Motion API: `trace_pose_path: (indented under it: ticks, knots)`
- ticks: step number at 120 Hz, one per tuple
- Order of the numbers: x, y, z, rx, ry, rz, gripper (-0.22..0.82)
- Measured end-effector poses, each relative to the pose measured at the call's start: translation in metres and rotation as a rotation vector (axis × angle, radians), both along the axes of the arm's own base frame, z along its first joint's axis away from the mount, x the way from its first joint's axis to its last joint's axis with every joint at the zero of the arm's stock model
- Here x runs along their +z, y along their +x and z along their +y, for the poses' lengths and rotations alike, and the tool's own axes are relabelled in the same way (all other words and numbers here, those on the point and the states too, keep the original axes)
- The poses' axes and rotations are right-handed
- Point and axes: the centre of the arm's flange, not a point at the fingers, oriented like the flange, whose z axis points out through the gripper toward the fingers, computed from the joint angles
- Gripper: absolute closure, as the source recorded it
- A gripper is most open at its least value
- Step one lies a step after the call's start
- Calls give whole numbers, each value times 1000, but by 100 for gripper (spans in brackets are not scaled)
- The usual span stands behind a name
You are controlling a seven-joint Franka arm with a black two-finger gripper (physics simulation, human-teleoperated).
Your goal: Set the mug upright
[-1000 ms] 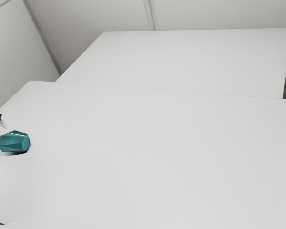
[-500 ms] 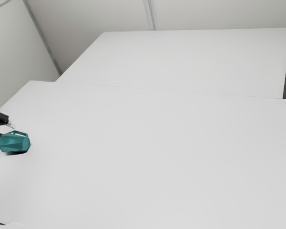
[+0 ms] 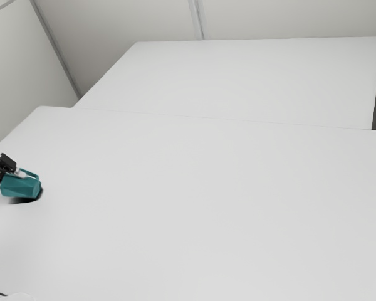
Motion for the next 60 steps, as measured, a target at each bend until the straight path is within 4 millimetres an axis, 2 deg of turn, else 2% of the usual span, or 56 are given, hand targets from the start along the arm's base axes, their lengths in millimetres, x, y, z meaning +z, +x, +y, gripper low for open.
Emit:
trace_pose_path:
  ticks: [21,42,49,60]
  knots:
    - [18,15,-12,-41,25,-29,67]
    - [32,34,-30,-80,47,-45,73]
    - [45,41,-40,-97,61,-50,73]
    - [71,49,-71,-134,97,-36,74]
